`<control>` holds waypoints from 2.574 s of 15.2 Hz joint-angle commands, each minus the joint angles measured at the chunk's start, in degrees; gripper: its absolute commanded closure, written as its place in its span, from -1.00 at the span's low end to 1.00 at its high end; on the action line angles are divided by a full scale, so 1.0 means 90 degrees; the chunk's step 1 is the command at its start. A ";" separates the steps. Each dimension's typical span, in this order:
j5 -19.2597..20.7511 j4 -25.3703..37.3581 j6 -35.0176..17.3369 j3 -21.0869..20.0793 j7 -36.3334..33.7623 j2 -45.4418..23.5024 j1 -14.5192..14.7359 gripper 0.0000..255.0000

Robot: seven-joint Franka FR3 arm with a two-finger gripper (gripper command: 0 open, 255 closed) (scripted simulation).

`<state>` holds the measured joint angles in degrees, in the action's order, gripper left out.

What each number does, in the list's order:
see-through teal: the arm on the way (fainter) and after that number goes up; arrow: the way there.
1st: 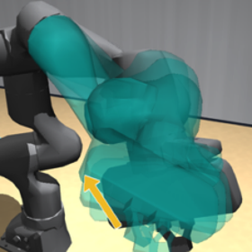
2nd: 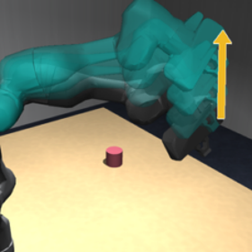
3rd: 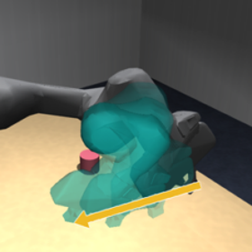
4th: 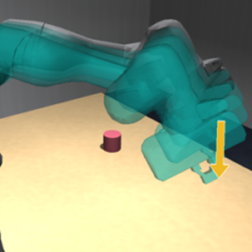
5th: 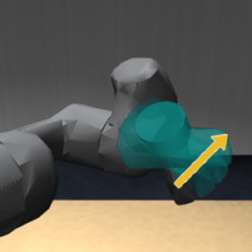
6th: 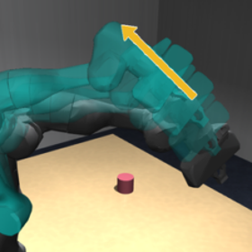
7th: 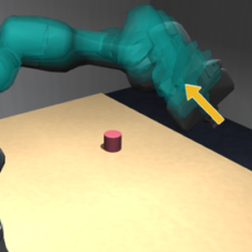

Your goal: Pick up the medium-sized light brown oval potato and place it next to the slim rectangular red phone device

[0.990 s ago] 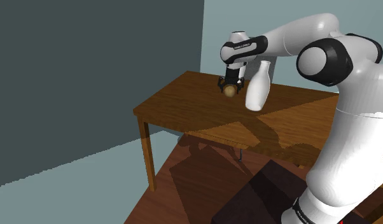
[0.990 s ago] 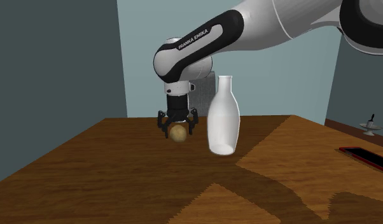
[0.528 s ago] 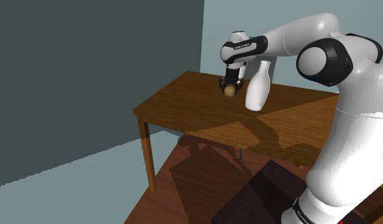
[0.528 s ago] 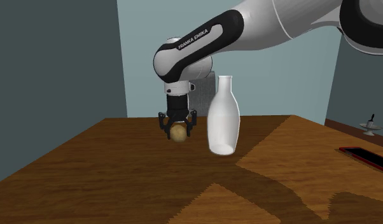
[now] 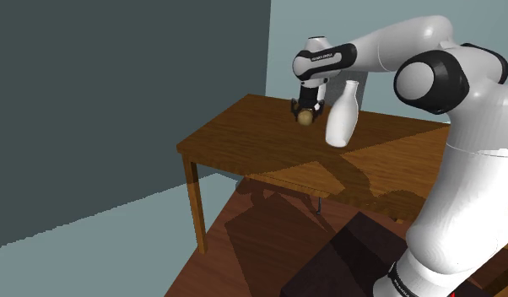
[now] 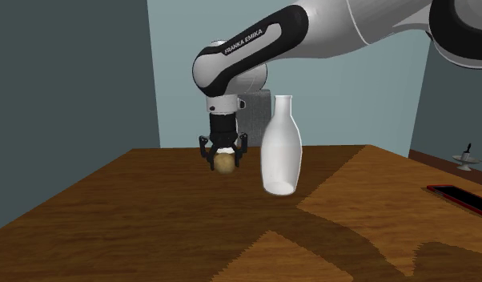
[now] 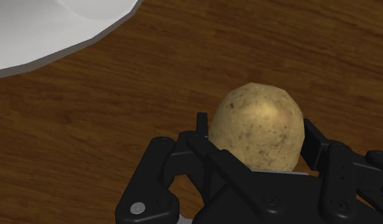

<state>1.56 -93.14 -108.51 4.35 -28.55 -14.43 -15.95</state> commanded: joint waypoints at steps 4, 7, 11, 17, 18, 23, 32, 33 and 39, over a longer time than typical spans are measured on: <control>-0.0001 0.0356 0.0403 0.0001 0.0012 0.0046 0.0000 1.00; -0.0002 0.0607 0.0658 0.0002 0.0021 0.0050 -0.0001 1.00; -0.0006 0.0974 0.1007 0.0003 0.0034 0.0033 -0.0003 1.00; -0.0014 0.1603 0.1556 0.0006 0.0057 -0.0048 -0.0010 1.00; -0.0016 0.1719 0.1651 0.0006 0.0061 -0.0068 -0.0012 1.00; 0.0012 0.1267 0.1703 0.0050 0.0167 0.0440 -0.0065 1.00; 0.0230 -0.1395 0.1203 0.0310 0.0649 0.2637 -0.0328 1.00; 0.0263 -0.1628 0.1187 0.0346 0.0709 0.2858 -0.0362 1.00; 0.0509 -0.2832 0.1223 0.0594 0.1099 0.4136 -0.0594 1.00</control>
<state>5.79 -117.31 -97.85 9.41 -19.18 21.09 -21.00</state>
